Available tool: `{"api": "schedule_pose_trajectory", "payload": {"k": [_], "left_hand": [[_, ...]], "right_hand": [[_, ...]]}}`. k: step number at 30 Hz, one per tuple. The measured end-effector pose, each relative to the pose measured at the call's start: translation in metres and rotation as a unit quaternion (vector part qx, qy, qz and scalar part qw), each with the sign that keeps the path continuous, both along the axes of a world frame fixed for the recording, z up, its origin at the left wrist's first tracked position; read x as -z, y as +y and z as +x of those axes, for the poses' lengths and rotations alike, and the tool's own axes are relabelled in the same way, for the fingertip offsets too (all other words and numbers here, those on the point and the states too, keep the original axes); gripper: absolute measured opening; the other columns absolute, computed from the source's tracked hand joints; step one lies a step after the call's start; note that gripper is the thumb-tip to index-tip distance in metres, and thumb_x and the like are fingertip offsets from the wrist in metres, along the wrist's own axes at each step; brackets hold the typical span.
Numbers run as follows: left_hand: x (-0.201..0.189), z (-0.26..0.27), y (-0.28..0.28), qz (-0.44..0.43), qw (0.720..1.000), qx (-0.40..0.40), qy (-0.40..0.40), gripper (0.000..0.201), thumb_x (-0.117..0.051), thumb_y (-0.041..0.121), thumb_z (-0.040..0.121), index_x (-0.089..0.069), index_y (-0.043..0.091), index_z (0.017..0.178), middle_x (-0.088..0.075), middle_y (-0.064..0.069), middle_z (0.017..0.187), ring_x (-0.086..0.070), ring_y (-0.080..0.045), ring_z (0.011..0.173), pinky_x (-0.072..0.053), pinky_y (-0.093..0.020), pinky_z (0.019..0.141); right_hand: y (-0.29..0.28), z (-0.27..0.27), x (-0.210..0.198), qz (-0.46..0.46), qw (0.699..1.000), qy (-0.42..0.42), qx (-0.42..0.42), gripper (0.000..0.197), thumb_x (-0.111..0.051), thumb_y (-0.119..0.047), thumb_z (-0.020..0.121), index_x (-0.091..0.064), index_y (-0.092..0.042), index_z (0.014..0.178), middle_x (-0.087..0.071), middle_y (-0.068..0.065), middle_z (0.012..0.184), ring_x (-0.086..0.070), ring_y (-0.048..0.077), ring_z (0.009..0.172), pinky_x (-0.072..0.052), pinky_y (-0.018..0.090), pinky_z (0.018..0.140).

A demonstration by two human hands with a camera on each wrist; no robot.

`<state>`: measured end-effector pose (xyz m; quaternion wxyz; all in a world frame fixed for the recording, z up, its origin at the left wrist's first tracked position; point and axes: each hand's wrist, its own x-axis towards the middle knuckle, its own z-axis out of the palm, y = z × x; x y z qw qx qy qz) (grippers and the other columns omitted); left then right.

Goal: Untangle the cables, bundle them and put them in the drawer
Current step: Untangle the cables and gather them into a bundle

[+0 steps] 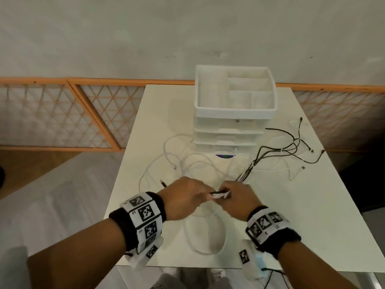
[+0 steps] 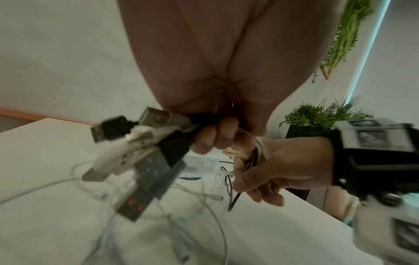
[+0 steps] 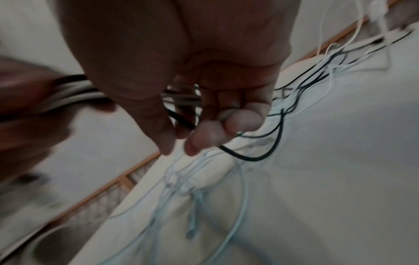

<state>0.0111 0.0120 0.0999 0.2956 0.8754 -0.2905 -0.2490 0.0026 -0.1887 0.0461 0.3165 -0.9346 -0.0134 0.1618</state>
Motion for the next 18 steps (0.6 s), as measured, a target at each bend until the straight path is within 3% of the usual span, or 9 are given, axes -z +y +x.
{"api": "schedule_pose_trajectory", "payload": {"k": [3,5,6,8,9,11,13,14,18], "left_hand": [[0.01,-0.003,0.03,0.047,0.996,0.009,0.078,0.03,-0.042,0.023,0.103,-0.063,0.005,0.092,-0.065,-0.007,0.084,-0.053,-0.012,0.073,-0.042,-0.027,0.073],[0.019,0.002,0.042,0.099,0.991,0.001,0.093,0.029,-0.042,0.022,0.103,-0.065,0.005,0.101,-0.069,-0.01,0.095,-0.053,-0.014,0.078,-0.039,-0.025,0.072],[0.023,0.005,0.045,0.115,0.989,-0.015,0.096,0.028,-0.043,0.022,0.103,-0.066,0.005,0.105,-0.07,-0.013,0.102,-0.055,-0.018,0.081,-0.037,-0.024,0.07],[0.031,0.01,0.053,0.123,0.986,-0.067,0.095,0.028,-0.043,0.019,0.102,-0.065,0.003,0.109,-0.069,-0.016,0.11,-0.061,-0.028,0.093,-0.037,-0.026,0.068],[0.034,0.012,0.057,0.104,0.984,-0.104,0.097,0.028,-0.042,0.015,0.102,-0.065,0.001,0.109,-0.069,-0.017,0.111,-0.063,-0.033,0.099,-0.039,-0.026,0.067],[0.038,0.015,0.065,0.031,0.978,-0.175,0.113,0.026,-0.042,0.007,0.098,-0.067,0.001,0.103,-0.07,-0.019,0.104,-0.064,-0.04,0.095,-0.041,-0.023,0.063],[0.036,0.019,0.069,-0.022,0.967,-0.221,0.122,0.027,-0.04,0.004,0.096,-0.067,0.005,0.095,-0.066,-0.009,0.084,-0.064,-0.031,0.069,-0.042,-0.017,0.052],[0.034,0.021,0.07,-0.037,0.962,-0.239,0.13,0.028,-0.039,0.004,0.096,-0.066,0.006,0.092,-0.061,-0.005,0.077,-0.062,-0.023,0.06,-0.042,-0.016,0.047],[0.03,0.031,0.068,-0.081,0.943,-0.286,0.15,0.028,-0.037,0.008,0.097,-0.061,0.014,0.084,-0.058,-0.003,0.068,-0.058,-0.014,0.052,-0.043,-0.022,0.048]], "right_hand": [[-0.01,0.011,0.003,-0.087,0.984,-0.099,0.118,0.027,-0.07,-0.022,0.081,-0.051,-0.034,0.066,-0.061,-0.01,0.07,-0.064,0.022,0.075,-0.036,0.026,0.064],[-0.002,0.01,0.003,-0.032,0.967,-0.184,0.172,0.029,-0.07,-0.01,0.079,-0.058,-0.036,0.078,-0.064,-0.007,0.079,-0.061,0.019,0.065,-0.045,0.028,0.064],[0.006,0.008,0.004,-0.008,0.968,-0.183,0.17,0.032,-0.07,-0.009,0.08,-0.061,-0.036,0.094,-0.066,-0.005,0.09,-0.062,0.018,0.065,-0.05,0.03,0.069],[0.023,0.001,0.01,0.0,0.98,-0.121,0.159,0.06,-0.071,-0.015,0.083,-0.046,-0.039,0.132,-0.061,-0.008,0.111,-0.065,0.02,0.075,-0.053,0.034,0.083],[0.029,-0.003,0.014,-0.02,0.981,-0.092,0.167,0.07,-0.071,-0.02,0.083,-0.035,-0.041,0.14,-0.057,-0.009,0.116,-0.065,0.023,0.084,-0.052,0.038,0.089],[0.034,-0.014,0.022,-0.078,0.978,-0.033,0.192,0.062,-0.067,-0.028,0.083,-0.035,-0.037,0.135,-0.059,-0.005,0.121,-0.063,0.027,0.101,-0.052,0.042,0.091],[0.037,-0.026,0.026,-0.167,0.967,0.071,0.177,0.049,-0.062,-0.035,0.082,-0.042,-0.031,0.126,-0.063,0.0,0.119,-0.062,0.028,0.104,-0.051,0.038,0.09],[0.039,-0.032,0.029,-0.2,0.96,0.112,0.161,0.054,-0.062,-0.036,0.081,-0.039,-0.029,0.13,-0.063,0.002,0.118,-0.062,0.028,0.105,-0.051,0.036,0.088],[0.044,-0.04,0.043,-0.206,0.965,0.116,0.116,0.092,-0.058,-0.023,0.082,-0.001,-0.031,0.154,-0.062,0.008,0.115,-0.062,0.029,0.104,-0.052,0.036,0.088]]}}
